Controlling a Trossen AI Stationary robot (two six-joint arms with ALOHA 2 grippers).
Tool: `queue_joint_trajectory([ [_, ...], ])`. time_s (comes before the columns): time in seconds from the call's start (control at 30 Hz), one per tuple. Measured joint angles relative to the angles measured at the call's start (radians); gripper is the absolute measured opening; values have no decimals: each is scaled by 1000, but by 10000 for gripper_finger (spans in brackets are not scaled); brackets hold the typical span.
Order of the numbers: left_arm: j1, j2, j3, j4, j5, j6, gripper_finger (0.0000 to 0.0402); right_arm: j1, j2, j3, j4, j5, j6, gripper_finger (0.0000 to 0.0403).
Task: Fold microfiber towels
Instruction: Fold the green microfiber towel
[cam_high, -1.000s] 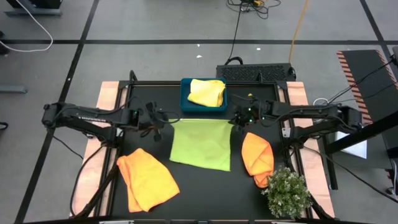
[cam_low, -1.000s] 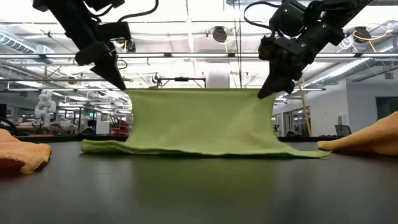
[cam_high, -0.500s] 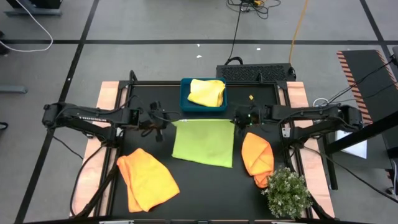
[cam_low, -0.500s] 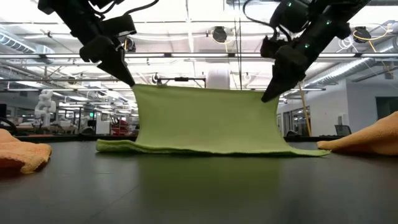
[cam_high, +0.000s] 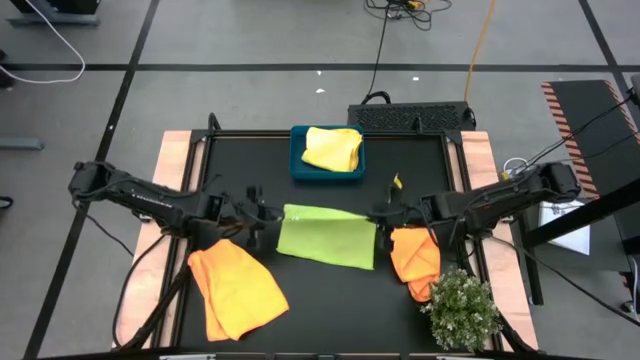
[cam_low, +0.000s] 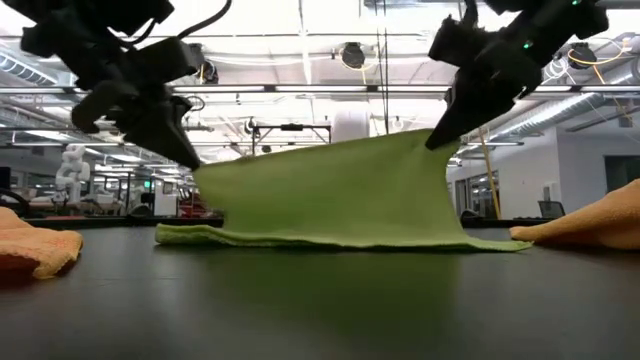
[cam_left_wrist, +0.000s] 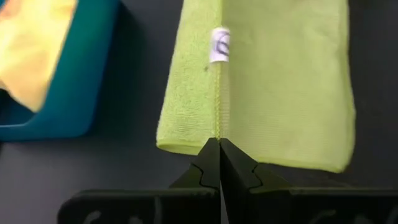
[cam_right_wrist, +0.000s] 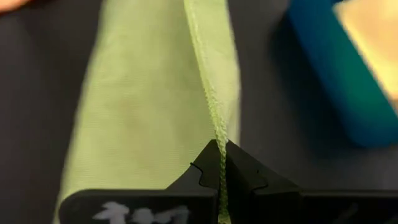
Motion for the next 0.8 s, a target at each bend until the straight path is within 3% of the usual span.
queue_joint_trajectory([
  [0.27, -80, 0, -7, 17, 7, -37, 0, 102, 139, -7, 103, -149, 91, 0],
  [0.5, -146, 10, -7, 61, 75, -66, 0, 146, 236, -8, 103, -154, 166, 0],
  [0.8, -196, 107, -7, 103, 74, -89, 2, 158, 245, -8, 134, -178, 170, 0],
])
